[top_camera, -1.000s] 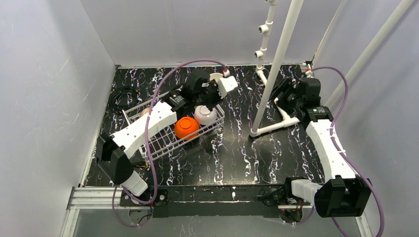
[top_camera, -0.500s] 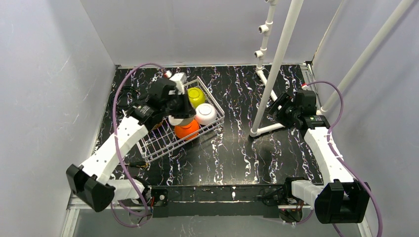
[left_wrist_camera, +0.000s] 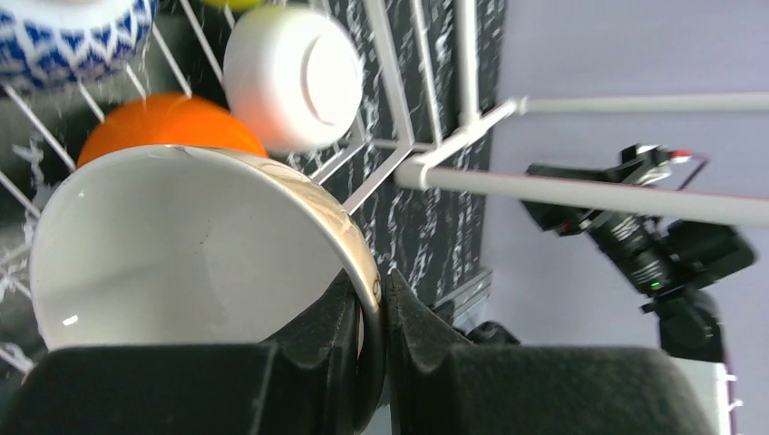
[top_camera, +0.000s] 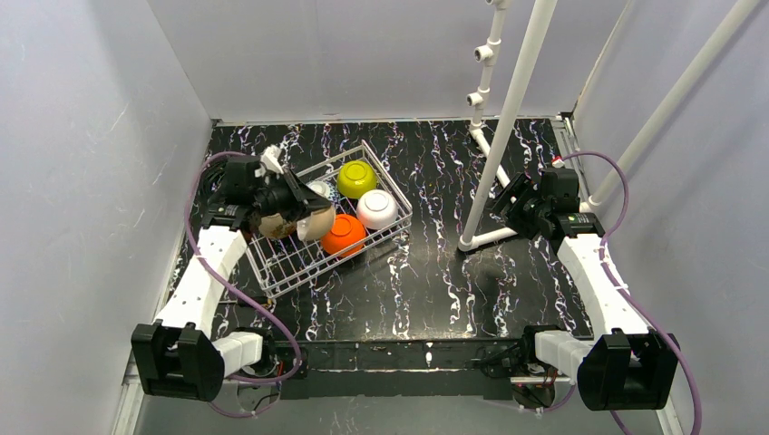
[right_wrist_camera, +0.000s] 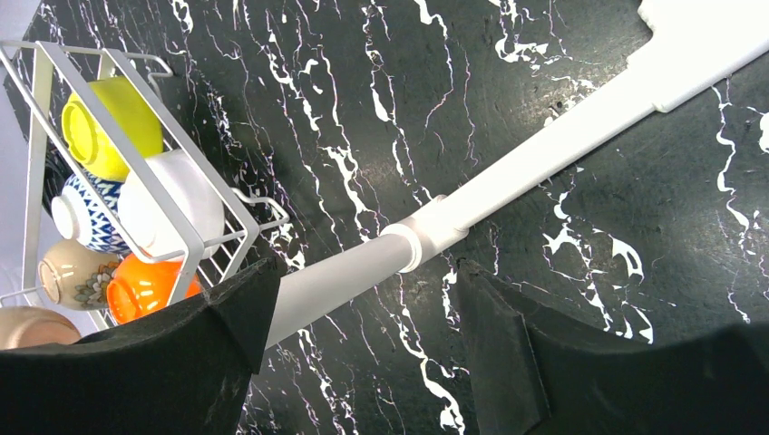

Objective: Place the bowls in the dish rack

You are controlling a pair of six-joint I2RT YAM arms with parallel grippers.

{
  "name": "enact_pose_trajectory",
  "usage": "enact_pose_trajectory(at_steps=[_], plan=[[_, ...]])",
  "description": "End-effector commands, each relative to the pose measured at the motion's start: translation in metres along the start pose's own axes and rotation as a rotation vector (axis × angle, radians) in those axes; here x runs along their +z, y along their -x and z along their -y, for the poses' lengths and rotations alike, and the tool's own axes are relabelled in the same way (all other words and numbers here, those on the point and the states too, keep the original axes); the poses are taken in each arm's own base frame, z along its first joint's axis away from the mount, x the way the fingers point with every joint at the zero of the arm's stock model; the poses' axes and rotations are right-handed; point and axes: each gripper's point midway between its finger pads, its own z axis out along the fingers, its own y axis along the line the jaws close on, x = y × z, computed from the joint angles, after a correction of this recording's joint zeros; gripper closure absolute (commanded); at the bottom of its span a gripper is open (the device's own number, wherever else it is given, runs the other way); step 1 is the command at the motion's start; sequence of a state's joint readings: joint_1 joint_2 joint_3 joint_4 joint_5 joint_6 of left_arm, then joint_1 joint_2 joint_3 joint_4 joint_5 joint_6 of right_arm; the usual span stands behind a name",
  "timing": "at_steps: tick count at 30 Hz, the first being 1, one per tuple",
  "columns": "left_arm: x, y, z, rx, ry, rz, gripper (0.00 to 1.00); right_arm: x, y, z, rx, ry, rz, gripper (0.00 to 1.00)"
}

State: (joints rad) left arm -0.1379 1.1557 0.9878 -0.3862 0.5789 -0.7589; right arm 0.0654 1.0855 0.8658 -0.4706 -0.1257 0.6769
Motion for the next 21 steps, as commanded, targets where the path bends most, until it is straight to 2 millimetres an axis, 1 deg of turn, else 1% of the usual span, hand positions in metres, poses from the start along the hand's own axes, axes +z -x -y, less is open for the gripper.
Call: enact_pose_trajectory(at_steps=[1, 5, 8, 13, 19, 21], plan=[[-0.013, 0.027, 0.034, -0.004, -0.198, 0.061, 1.00, -0.002, 0.005, 0.001, -0.013, 0.003, 0.029, 0.21], [-0.010, 0.034, 0.018, -0.119, -0.207, 0.087, 1.00, -0.002, 0.006, 0.004, -0.031, -0.015, 0.033, 0.20], [-0.013, 0.041, -0.001, -0.192, -0.194, 0.144, 1.00, 0.000, 0.005, 0.004, -0.032, -0.013, 0.030, 0.20], [-0.016, 0.046, -0.012, -0.190, -0.205, 0.195, 1.00, 0.006, 0.001, 0.004, -0.027, -0.003, 0.005, 0.20], [-0.011, 0.044, -0.031, -0.224, -0.186, 0.208, 1.00, 0.007, 0.000, 0.002, -0.026, 0.003, -0.008, 0.20], [-0.009, 0.043, -0.034, -0.235, -0.181, 0.207, 1.00, 0.007, -0.001, 0.003, -0.026, 0.002, -0.010, 0.20]])
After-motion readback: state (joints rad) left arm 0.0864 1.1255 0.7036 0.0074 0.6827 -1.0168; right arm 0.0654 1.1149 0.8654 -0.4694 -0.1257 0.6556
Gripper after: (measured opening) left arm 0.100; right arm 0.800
